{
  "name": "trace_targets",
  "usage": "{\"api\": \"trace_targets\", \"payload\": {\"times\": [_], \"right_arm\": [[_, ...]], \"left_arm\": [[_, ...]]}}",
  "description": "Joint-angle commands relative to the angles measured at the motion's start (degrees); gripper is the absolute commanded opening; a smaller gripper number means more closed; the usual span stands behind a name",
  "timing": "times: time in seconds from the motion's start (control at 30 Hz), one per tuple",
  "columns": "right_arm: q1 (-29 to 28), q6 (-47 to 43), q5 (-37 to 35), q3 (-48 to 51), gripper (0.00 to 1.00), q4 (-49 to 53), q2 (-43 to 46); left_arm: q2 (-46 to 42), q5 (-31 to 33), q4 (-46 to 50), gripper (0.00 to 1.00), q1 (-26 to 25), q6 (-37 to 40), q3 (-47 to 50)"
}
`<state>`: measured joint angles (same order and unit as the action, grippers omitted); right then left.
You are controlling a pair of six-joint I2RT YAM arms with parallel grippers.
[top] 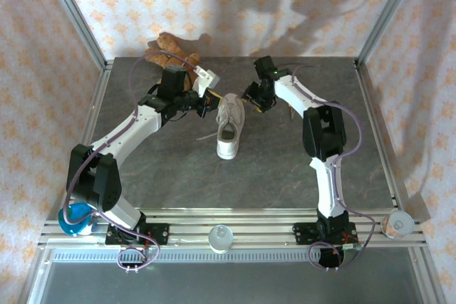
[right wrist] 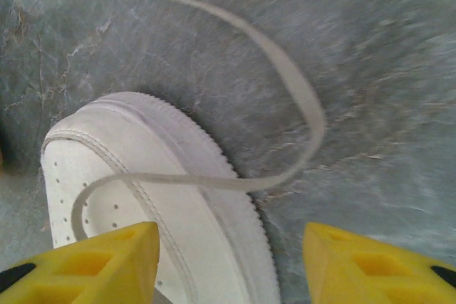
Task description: Tie the shoes
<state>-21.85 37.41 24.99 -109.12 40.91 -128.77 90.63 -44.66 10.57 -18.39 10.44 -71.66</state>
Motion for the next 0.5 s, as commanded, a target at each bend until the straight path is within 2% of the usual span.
{"api": "trace_targets", "payload": {"times": [0.0,0.2,0.33,0.4,0.47], "right_arm": [[-2.38,1.42,2.05,-4.96,0.55,0.17,-3.03],[-3.16,1.48,2.59,-6.98,0.55,-0.44,-4.31],[-3.51,1.0,2.85,-7.25,0.5,-0.05,-4.21],[-3.68,0.67,2.51,-6.67,0.44,-0.35,-3.51],[-3.91,0.47,2.52,-5.59,0.33,-1.54,-2.61]], "left_arm": [[1.38,0.46,1.63,0.0,-0.22,1.33,-2.1],[1.92,0.71,3.44,0.0,-0.33,2.56,-3.06],[1.85,0.81,3.67,0.0,-0.41,2.92,-3.14],[1.98,0.72,3.67,0.0,-0.5,2.84,-3.15],[1.95,0.72,3.67,0.0,-0.58,2.85,-3.05]]}}
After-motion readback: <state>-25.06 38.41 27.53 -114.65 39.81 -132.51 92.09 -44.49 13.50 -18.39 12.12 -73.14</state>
